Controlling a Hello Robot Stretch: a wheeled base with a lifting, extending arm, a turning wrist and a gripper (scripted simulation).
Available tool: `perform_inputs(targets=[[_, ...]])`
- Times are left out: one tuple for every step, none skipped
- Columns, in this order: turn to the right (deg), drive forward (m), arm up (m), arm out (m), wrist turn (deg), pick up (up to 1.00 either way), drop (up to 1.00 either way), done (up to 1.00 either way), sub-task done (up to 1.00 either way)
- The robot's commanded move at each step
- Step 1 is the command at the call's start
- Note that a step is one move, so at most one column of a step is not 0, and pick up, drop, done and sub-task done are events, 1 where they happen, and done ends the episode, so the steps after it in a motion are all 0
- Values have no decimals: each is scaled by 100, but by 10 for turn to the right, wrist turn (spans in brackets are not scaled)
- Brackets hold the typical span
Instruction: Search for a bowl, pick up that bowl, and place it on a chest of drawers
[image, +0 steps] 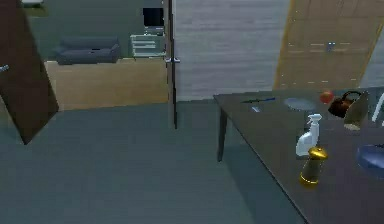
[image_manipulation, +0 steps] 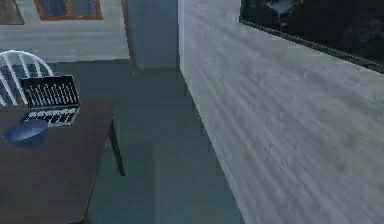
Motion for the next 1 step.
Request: perform_inputs(targets=[[450,0,0,0,0,0,0,0,0]])
